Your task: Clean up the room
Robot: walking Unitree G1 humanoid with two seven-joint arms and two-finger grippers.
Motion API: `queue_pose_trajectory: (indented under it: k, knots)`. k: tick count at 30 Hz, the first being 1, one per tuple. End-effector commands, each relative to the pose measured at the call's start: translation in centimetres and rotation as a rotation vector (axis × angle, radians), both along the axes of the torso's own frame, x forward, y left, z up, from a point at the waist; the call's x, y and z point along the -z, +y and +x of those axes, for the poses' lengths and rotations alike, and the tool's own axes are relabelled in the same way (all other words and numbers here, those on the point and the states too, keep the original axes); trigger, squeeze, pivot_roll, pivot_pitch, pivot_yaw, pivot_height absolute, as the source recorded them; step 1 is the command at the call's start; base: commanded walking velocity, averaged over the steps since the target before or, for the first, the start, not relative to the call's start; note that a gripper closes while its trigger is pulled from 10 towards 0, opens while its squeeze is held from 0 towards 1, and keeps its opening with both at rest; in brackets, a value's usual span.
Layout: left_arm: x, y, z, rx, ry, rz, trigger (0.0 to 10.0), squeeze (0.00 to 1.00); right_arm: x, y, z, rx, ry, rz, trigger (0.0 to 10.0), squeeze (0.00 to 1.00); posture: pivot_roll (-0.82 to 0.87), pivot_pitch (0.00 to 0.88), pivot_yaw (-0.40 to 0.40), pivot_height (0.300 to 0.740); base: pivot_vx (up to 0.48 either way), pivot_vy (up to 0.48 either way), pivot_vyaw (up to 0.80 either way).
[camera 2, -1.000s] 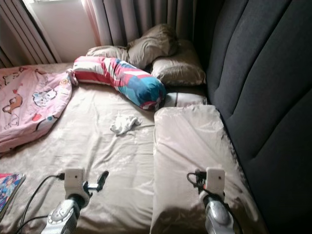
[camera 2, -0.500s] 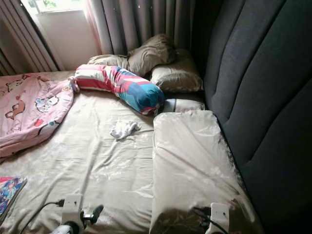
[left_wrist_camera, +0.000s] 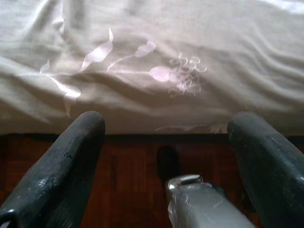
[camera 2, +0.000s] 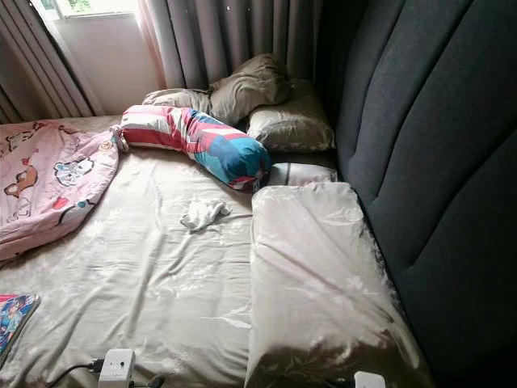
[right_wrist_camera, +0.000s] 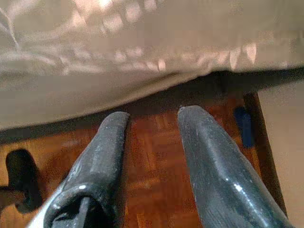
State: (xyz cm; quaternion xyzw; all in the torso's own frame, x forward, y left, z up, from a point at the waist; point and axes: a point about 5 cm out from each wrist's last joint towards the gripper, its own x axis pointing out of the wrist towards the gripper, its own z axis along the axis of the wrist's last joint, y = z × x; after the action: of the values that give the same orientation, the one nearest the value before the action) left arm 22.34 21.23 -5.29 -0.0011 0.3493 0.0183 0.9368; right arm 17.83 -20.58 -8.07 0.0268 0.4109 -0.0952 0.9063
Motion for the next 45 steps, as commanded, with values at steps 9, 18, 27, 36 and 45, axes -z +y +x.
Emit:
queue_pose_trajectory:
  k: [9, 18, 27, 36, 45]
  knots:
    - [1.7, 0.4, -2.8, 0.002, 0.127, 0.022, 10.0, 0.00, 1.1, 1.0, -1.8, -0.061, 0.089, 0.010, 10.0, 0.00, -0.02, 0.162, 0.045, 0.740, 0.000, 0.032, 0.00]
    - [2.0, 1.4, -3.6, -0.006, 0.155, 0.032, 10.0, 0.00, 1.1, 1.2, -1.9, -0.057, 0.086, 0.024, 10.0, 0.00, -0.02, 0.164, 0.047, 0.740, 0.000, 0.311, 0.65]
    - [1.7, 2.7, -3.8, -0.015, 0.160, 0.041, 10.0, 0.00, 1.4, 1.2, -2.4, -0.041, 0.110, 0.041, 10.0, 0.00, -0.02, 0.163, 0.050, 0.740, 0.000, 0.312, 0.00]
    - [2.4, 0.9, -4.1, -0.005, 0.182, 0.031, 10.0, 0.00, 1.6, 1.4, -2.7, -0.049, 0.133, 0.047, 10.0, 0.00, -0.02, 0.162, 0.052, 0.740, 0.000, 0.310, 0.00]
    - [2.6, -3.2, -3.0, 0.030, 0.178, 0.009, 10.0, 0.00, 1.7, 1.4, -3.0, -0.048, 0.150, 0.049, 10.0, 0.00, -0.02, 0.158, 0.053, 0.740, 0.000, 0.447, 0.00]
